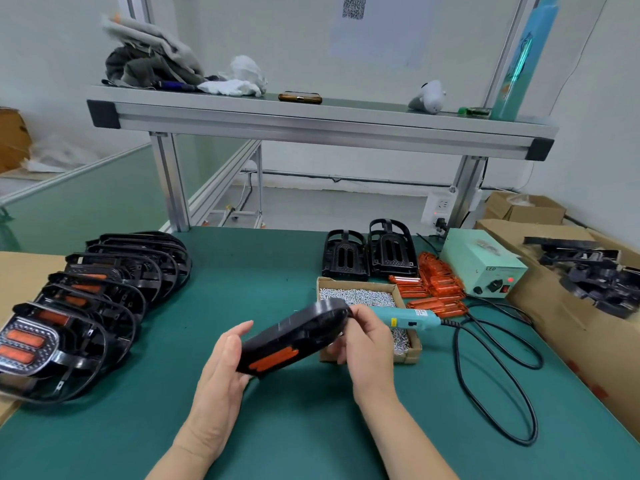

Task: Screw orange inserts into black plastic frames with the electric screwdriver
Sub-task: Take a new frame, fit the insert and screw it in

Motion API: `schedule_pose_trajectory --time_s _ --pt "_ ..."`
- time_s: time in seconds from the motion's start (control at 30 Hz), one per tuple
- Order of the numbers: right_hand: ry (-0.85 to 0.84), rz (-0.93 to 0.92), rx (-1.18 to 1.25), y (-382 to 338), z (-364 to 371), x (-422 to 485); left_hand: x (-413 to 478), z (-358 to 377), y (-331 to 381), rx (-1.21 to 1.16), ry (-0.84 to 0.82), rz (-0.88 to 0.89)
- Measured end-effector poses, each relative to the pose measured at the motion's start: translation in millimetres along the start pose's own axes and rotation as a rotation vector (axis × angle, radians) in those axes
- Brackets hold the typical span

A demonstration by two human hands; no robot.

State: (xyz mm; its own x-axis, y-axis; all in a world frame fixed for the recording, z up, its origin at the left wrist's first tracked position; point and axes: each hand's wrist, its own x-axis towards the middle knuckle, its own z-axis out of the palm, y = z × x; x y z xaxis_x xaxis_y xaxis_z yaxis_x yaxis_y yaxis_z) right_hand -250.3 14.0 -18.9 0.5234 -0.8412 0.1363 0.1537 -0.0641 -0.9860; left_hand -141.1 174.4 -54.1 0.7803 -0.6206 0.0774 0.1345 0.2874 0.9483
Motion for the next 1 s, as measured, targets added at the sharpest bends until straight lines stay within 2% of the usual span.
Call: schedule_pose_trajectory --time_s 0.17,0.3,0.47,0.63,0.77,0.9,1.0 --pt "0.041 0.249 0.247 -5 20 6 3 1 -7 0.020 0.042 0.017" --pt "-0.069 0.268 0.313 -11 30 3 5 3 -13 0.190 0.056 0.015" --pt "-0.170 0.217 0.242 0 35 -8 5 2 -7 0.119 0.085 -0.046" --pt "-0.293 0.101 0.170 10 35 -14 7 -2 -2 -0.043 0.190 -0.141" --pt "-0.334 0.011 -0.025 22 36 -18 8 -1 -1 -0.042 0.239 -0.154" --pt "-0.371 0.037 -0.153 30 37 -22 12 2 2 -0.044 0.329 -0.171" --pt "-0.433 0.042 -0.336 35 39 -22 26 -2 9 -0.018 0.387 -0.184"
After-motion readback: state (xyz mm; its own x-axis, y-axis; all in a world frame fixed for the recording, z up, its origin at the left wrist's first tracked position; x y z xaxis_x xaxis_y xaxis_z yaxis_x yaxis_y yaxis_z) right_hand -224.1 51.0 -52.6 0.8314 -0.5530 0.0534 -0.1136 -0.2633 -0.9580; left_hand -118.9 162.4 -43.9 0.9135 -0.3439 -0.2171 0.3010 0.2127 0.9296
